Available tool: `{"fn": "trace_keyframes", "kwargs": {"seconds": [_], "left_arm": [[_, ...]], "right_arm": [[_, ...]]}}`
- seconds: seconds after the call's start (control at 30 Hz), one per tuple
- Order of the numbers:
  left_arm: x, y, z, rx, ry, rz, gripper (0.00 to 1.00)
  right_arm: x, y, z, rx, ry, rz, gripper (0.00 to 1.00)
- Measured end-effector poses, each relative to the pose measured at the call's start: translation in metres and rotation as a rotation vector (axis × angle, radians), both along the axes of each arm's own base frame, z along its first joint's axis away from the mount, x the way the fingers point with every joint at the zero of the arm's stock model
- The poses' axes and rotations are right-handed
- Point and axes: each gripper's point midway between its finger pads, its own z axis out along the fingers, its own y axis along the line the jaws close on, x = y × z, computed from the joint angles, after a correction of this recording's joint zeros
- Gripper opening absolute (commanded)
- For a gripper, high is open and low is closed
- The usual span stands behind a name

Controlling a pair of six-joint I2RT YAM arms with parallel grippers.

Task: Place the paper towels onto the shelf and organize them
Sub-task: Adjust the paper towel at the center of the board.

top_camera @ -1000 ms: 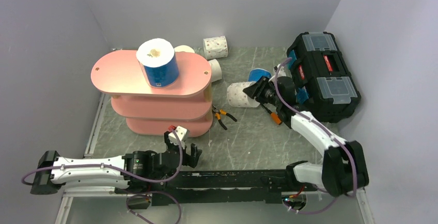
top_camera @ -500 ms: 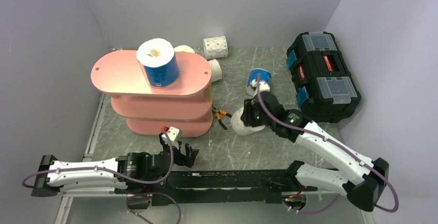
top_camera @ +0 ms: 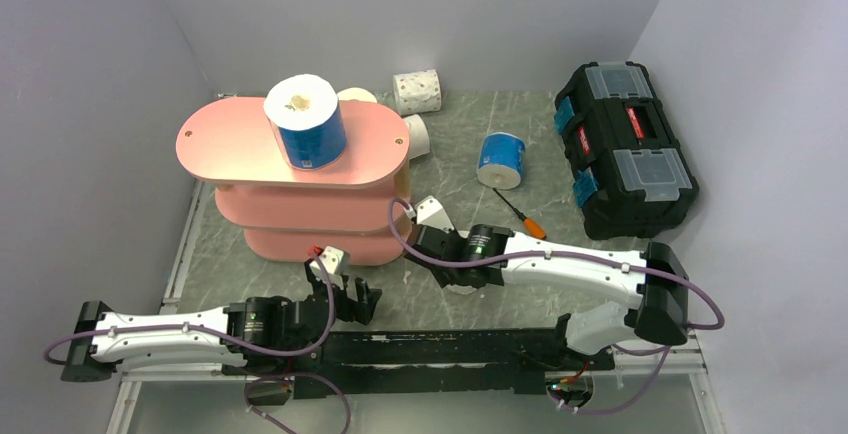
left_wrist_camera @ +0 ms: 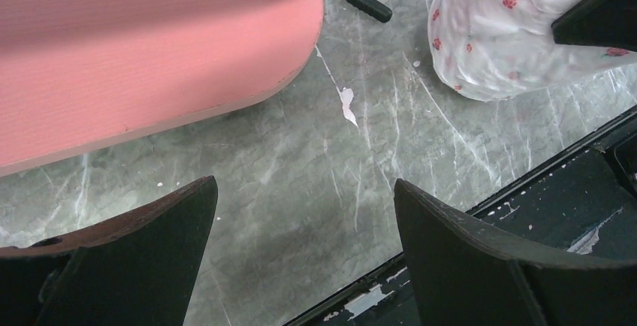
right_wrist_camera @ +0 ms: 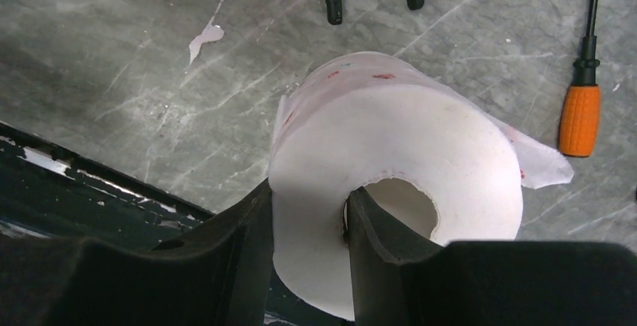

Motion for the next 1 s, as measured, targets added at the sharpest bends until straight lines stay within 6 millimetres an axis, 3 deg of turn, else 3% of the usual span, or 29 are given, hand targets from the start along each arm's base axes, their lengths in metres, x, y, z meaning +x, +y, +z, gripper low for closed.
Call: {"fn": "trace_keyframes", "kwargs": {"seconds": [0.27, 0.47, 0.63, 0.73, 0.87, 1.0], "left_arm": [[0.0, 0.001, 0.002, -0.017, 0.006, 0.004, 0.94], [-0.001, 0.001, -0.003, 0.006, 0.009, 0.004, 0.94], [0.0, -0.001, -0.007, 0.031, 0.011, 0.003, 0.94], [0.0, 0.0, -0.009, 0.039, 0.013, 0.003, 0.94], [0.0, -0.001, -0.008, 0.034, 0.012, 0.003, 0.94], [0.0, -0.004, -0.005, 0.017, 0.01, 0.004, 0.94]], "right_arm": [[-0.002, 0.016, -0.012, 0.028, 0.026, 0.042, 0.47], [-0.011, 0.018, -0.027, 0.038, 0.073, 0.069, 0.69], [-0.013, 0.019, -0.026, 0.052, 0.084, 0.075, 0.84], [-0.013, 0.018, -0.016, 0.081, 0.069, 0.075, 0.89], [-0.002, 0.009, 0.024, 0.197, -0.032, 0.019, 0.93], [0.039, -0.029, 0.059, 0.387, -0.117, -0.247, 0.93]]}}
